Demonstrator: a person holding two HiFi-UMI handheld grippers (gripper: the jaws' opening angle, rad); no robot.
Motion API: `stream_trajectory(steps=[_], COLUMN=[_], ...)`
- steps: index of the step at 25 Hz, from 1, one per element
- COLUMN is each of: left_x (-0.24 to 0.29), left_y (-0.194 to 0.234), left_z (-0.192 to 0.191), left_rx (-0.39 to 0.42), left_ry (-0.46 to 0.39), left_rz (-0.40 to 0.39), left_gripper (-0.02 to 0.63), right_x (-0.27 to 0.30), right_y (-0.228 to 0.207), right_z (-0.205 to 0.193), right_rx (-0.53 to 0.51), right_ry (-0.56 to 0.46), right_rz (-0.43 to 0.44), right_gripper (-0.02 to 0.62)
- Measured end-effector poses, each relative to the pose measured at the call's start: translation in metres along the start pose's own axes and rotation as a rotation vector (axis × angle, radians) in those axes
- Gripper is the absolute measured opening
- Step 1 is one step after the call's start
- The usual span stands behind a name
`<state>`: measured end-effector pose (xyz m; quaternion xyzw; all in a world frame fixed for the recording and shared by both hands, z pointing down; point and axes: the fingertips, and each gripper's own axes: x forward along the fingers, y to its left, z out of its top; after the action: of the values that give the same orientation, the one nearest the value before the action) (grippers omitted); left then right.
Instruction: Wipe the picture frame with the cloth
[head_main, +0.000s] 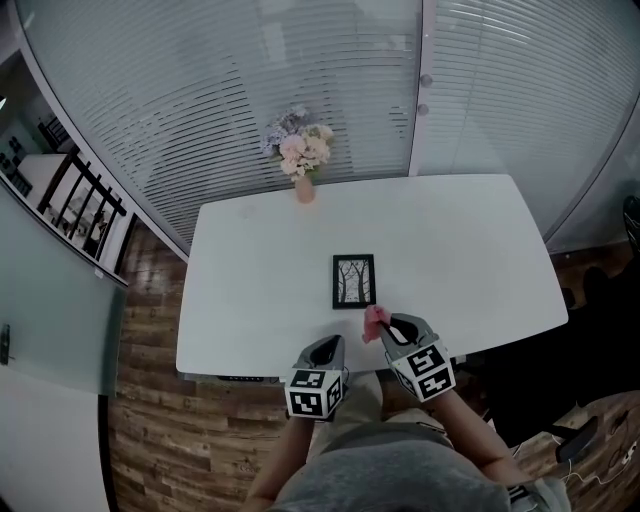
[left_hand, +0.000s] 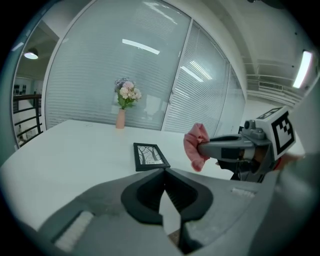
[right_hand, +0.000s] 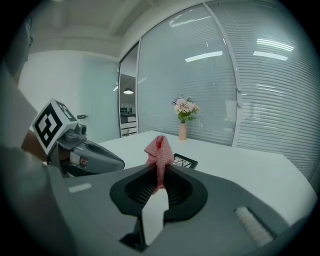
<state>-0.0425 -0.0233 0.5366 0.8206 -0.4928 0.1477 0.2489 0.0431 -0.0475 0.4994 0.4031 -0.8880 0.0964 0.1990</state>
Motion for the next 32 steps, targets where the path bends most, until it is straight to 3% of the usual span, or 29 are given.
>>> stream_trajectory(steps=[15, 32], left_x=[-0.041, -0.047], left_y=[-0.042, -0.062], left_z=[-0.028, -0.025], left_rx=[-0.003, 0.013], left_ry=[-0.022, -0.036], left_rz=[-0.029, -0.048], left_gripper=[0.005, 0.003], right_x=[-0.053, -0.069], right_y=[0.036, 0.042], right_z=[-0.016, -0.017], right_rx=[0.040, 0.017], right_ry=[-0.040, -0.046], right_rz=[0.005, 0.000], right_gripper=[0.041, 0.035])
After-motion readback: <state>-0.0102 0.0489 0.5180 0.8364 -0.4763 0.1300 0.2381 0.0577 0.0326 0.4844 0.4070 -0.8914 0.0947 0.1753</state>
